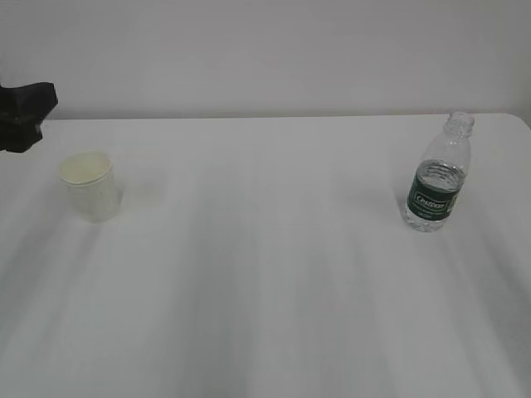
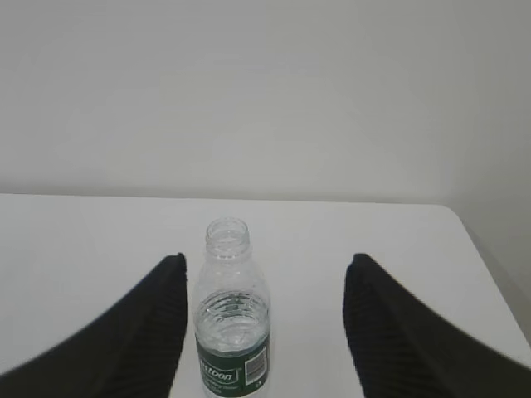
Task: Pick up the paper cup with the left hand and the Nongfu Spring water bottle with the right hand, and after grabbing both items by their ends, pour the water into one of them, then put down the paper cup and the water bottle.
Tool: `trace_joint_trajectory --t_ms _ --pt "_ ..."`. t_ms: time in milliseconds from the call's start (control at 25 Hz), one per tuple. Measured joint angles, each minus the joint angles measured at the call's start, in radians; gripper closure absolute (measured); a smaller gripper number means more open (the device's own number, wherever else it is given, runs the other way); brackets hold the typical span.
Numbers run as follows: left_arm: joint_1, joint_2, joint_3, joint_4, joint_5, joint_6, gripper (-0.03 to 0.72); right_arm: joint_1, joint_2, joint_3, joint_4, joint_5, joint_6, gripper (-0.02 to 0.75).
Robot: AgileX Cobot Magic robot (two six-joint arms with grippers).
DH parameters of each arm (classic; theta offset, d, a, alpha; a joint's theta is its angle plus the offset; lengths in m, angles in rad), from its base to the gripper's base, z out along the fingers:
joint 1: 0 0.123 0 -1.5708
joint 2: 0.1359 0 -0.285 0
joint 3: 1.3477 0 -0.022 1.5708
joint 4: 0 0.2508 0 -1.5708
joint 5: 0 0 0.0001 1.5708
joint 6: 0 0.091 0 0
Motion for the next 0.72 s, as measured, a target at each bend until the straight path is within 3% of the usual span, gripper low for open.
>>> trace_joint_trajectory --t_ms 440,720 --pt "0.000 0.000 0.152 -0.041 -0.134 0.000 0.205 0.000 0.245 0.087 -0.076 -0.259 0.047 0.278" --pt "0.000 0.060 0.162 -0.041 -0.194 0.000 0.207 0.000 0.312 0.087 -0.126 -0.288 0.062 0.278"
